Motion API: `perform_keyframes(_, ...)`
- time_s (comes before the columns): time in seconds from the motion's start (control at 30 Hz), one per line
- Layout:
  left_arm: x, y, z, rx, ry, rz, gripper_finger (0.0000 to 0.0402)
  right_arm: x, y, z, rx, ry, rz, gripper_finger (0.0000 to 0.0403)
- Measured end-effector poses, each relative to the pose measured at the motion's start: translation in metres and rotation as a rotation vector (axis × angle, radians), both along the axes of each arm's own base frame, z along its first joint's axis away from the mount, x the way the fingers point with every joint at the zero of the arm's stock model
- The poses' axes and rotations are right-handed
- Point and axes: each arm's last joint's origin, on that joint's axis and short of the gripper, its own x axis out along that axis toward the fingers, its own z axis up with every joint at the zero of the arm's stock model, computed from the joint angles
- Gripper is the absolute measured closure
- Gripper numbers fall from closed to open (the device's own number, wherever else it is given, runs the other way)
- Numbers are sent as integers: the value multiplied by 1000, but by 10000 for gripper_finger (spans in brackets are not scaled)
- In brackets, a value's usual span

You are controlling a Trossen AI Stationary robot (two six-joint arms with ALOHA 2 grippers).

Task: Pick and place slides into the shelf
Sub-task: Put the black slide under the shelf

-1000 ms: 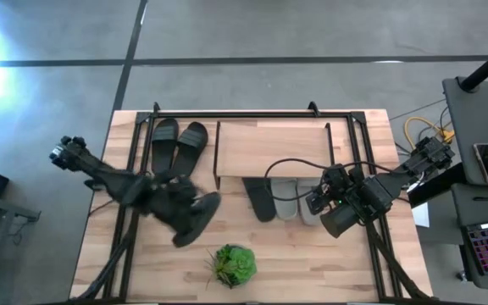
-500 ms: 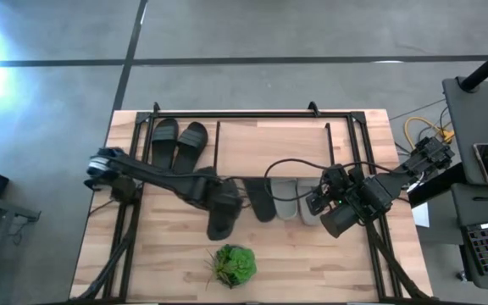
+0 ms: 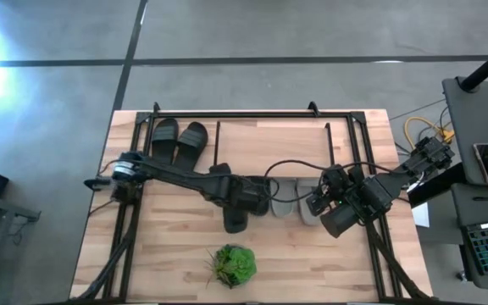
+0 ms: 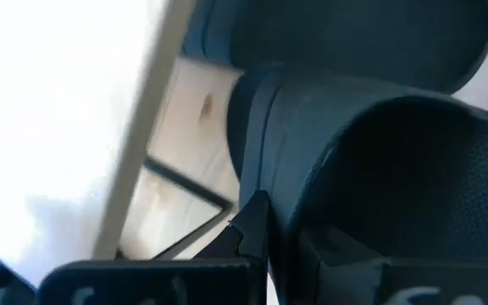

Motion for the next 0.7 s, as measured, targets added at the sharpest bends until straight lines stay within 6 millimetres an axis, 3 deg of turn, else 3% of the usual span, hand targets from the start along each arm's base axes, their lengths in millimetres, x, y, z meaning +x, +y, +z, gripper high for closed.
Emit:
perform_keyframes(0.13, 0, 1, -16, 18, 98, 2, 402, 0, 0, 0, -3, 4, 4, 174)
perform_keyframes(0.47, 0, 0, -12, 196, 62, -25, 402, 0, 0, 0, -18, 20, 29, 174)
perform_keyframes(0.7, -4, 5, -32, 231, 83, -14, 402, 0, 0, 0, -23, 22, 35, 175)
